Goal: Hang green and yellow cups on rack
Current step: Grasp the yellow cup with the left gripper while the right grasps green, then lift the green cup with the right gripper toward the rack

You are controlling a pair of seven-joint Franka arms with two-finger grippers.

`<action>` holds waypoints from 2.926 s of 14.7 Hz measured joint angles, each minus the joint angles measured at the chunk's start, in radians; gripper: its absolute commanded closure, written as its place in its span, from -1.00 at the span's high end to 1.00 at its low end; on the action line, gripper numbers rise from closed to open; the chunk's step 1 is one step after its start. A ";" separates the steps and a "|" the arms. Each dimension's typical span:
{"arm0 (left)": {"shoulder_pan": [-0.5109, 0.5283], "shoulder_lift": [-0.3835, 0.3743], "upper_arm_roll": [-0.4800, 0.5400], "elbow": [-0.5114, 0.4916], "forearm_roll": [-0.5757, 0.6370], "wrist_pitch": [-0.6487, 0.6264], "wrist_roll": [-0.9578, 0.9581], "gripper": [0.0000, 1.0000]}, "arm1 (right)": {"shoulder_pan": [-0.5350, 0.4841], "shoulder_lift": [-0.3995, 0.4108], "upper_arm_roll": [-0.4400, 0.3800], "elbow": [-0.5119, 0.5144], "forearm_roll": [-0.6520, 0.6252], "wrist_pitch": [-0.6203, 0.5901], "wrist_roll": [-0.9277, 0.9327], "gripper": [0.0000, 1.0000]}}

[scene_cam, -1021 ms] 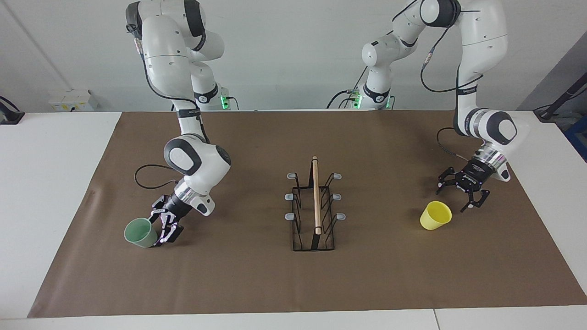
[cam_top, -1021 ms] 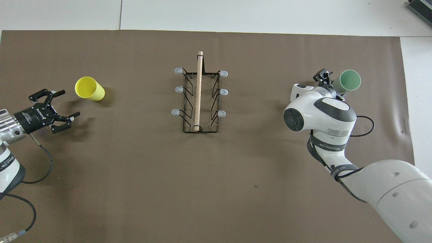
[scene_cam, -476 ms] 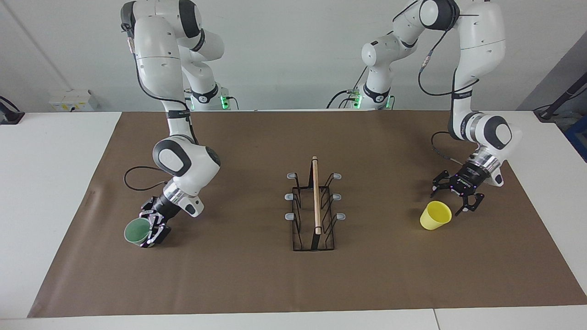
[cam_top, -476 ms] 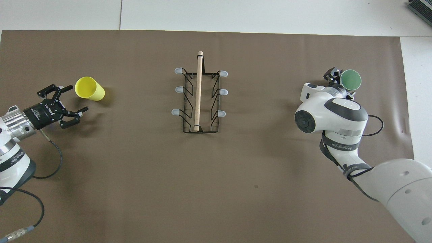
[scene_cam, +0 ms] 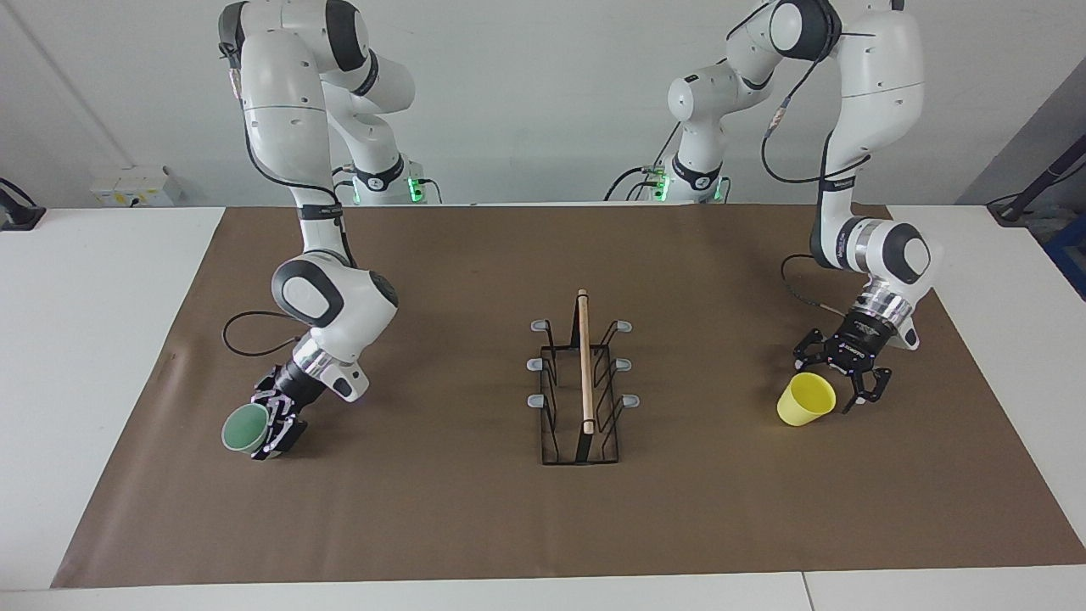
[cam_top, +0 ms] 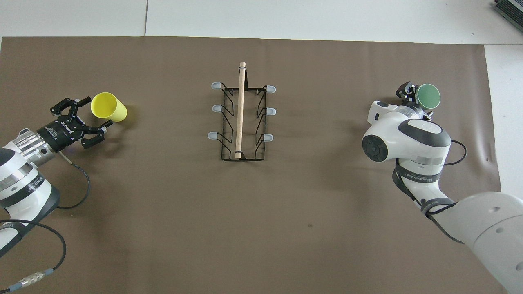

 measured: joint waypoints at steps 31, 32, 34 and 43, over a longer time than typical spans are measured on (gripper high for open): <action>-0.098 0.029 0.001 0.010 -0.115 0.131 0.124 -1.00 | 0.089 -0.313 0.160 0.057 1.199 -0.200 -0.064 -1.00; -0.098 0.029 0.002 0.022 -0.099 0.132 0.134 -1.00 | 0.089 -0.334 0.162 0.063 1.272 -0.205 -0.064 -1.00; -0.099 0.027 0.004 0.056 -0.008 0.133 0.136 -1.00 | 0.082 -0.366 0.160 0.065 1.400 -0.205 -0.065 -1.00; -0.151 -0.069 0.005 0.161 0.596 0.276 0.122 -1.00 | 0.080 -0.395 0.158 0.064 2.071 -0.115 -0.185 -1.00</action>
